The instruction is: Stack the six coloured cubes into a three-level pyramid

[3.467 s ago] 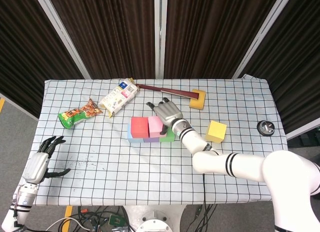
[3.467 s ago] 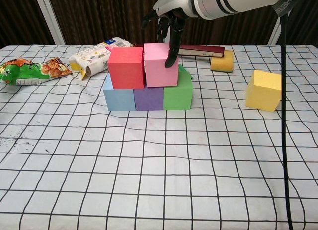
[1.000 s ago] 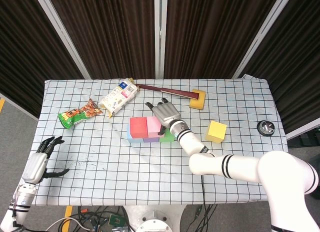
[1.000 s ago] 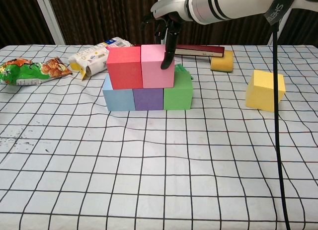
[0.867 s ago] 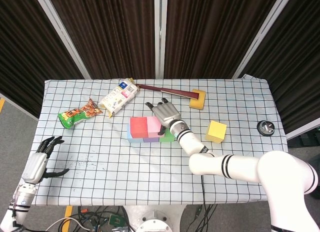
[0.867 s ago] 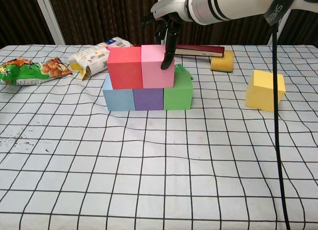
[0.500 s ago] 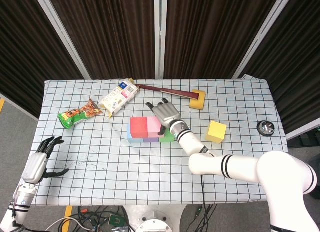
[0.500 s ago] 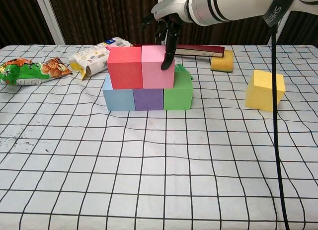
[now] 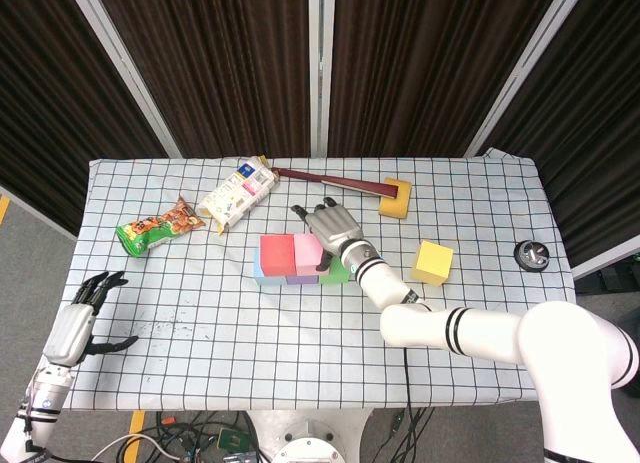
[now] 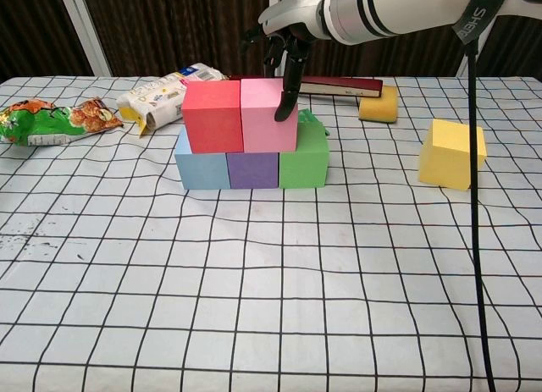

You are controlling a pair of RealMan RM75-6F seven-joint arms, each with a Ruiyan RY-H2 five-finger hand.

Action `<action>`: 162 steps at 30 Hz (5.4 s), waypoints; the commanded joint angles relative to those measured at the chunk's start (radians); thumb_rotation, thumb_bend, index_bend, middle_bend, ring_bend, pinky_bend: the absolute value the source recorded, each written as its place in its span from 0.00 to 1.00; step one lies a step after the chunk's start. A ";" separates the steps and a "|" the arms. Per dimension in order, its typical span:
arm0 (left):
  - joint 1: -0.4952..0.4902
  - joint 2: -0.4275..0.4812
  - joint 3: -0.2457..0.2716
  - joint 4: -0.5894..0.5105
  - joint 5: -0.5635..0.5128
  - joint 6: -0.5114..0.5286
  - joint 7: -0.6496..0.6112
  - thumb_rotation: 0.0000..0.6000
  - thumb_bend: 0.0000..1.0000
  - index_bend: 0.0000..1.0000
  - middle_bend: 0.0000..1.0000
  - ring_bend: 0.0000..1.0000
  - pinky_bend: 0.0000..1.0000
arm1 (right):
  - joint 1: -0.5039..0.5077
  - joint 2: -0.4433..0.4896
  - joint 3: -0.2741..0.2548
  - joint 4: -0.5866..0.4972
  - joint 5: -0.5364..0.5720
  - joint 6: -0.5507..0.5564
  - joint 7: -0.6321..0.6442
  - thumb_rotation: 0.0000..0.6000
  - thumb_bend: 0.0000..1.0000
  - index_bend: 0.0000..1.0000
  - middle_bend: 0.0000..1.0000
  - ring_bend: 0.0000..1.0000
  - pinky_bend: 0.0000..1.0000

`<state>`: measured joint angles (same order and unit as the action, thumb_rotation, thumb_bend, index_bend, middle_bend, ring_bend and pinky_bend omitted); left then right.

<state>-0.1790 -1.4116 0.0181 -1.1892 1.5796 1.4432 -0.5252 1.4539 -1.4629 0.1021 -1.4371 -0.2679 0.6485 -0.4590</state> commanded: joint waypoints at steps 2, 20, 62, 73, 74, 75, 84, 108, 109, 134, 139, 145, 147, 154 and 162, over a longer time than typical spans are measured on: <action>0.000 -0.001 0.001 0.001 0.001 -0.001 0.001 1.00 0.00 0.08 0.17 0.04 0.07 | -0.003 0.005 0.004 -0.003 -0.009 -0.002 0.009 1.00 0.00 0.00 0.33 0.06 0.00; -0.001 -0.004 0.000 -0.003 0.005 0.005 0.007 1.00 0.00 0.08 0.17 0.04 0.07 | -0.096 0.195 -0.020 -0.191 -0.072 0.134 0.038 1.00 0.00 0.00 0.22 0.00 0.00; -0.018 -0.008 0.007 -0.038 0.017 -0.007 0.053 1.00 0.00 0.08 0.17 0.04 0.07 | -0.536 0.170 -0.062 -0.058 -0.301 0.190 0.136 1.00 0.00 0.00 0.17 0.00 0.00; -0.016 -0.009 0.008 -0.036 0.013 -0.007 0.051 1.00 0.00 0.08 0.17 0.04 0.07 | -0.539 0.120 -0.063 -0.026 -0.244 0.178 0.075 1.00 0.00 0.00 0.18 0.00 0.00; -0.016 -0.009 0.008 -0.035 0.014 -0.007 0.051 1.00 0.00 0.08 0.17 0.04 0.07 | -0.539 0.112 -0.063 -0.019 -0.239 0.180 0.069 1.00 0.00 0.00 0.19 0.00 0.00; -0.016 -0.010 0.008 -0.035 0.014 -0.008 0.051 1.00 0.00 0.08 0.17 0.04 0.07 | -0.539 0.101 -0.063 -0.011 -0.234 0.182 0.061 1.00 0.00 0.00 0.20 0.00 0.00; -0.016 -0.012 0.009 -0.030 0.012 -0.011 0.047 1.00 0.00 0.08 0.17 0.04 0.07 | -0.559 0.036 -0.047 0.031 -0.234 0.271 0.012 1.00 0.00 0.00 0.36 0.02 0.00; -0.024 -0.011 0.003 -0.043 0.011 -0.014 0.059 1.00 0.00 0.08 0.17 0.04 0.07 | -0.394 0.332 0.263 -0.270 -0.413 0.111 0.047 1.00 0.14 0.00 0.55 0.12 0.00; -0.024 -0.010 0.003 -0.045 0.012 -0.014 0.059 1.00 0.00 0.08 0.17 0.04 0.07 | -0.373 0.342 0.269 -0.278 -0.408 0.077 0.048 1.00 0.14 0.00 0.55 0.12 0.00; -0.016 -0.009 0.006 -0.032 0.017 0.005 0.023 1.00 0.00 0.08 0.17 0.03 0.07 | 0.109 0.253 0.056 -0.200 -0.013 -0.037 -0.053 1.00 0.11 0.00 0.54 0.12 0.00; -0.016 -0.002 0.002 -0.038 0.021 0.017 0.020 1.00 0.00 0.08 0.17 0.03 0.07 | 0.134 0.235 0.042 -0.163 -0.010 -0.058 -0.039 1.00 0.11 0.00 0.55 0.12 0.00; -0.014 0.006 0.001 -0.045 0.021 0.023 0.015 1.00 0.00 0.08 0.17 0.03 0.07 | 0.171 0.223 0.010 -0.155 0.016 -0.057 -0.041 1.00 0.11 0.00 0.55 0.12 0.00; -0.013 0.005 0.001 -0.045 0.020 0.022 0.012 1.00 0.00 0.08 0.17 0.03 0.07 | 0.186 0.219 -0.005 -0.155 0.031 -0.047 -0.049 1.00 0.11 0.00 0.55 0.12 0.00; -0.013 0.001 0.002 -0.037 0.021 0.023 0.008 1.00 0.00 0.08 0.17 0.03 0.07 | 0.212 0.195 -0.032 -0.143 0.070 -0.004 -0.060 1.00 0.11 0.00 0.55 0.12 0.00; -0.012 0.002 0.002 -0.035 0.021 0.025 0.003 1.00 0.00 0.08 0.17 0.03 0.07 | 0.217 0.170 -0.039 -0.123 0.098 0.013 -0.060 1.00 0.12 0.00 0.55 0.12 0.00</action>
<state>-0.1915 -1.4096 0.0196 -1.2240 1.6010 1.4677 -0.5220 1.6700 -1.2921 0.0641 -1.5605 -0.1702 0.6619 -0.5182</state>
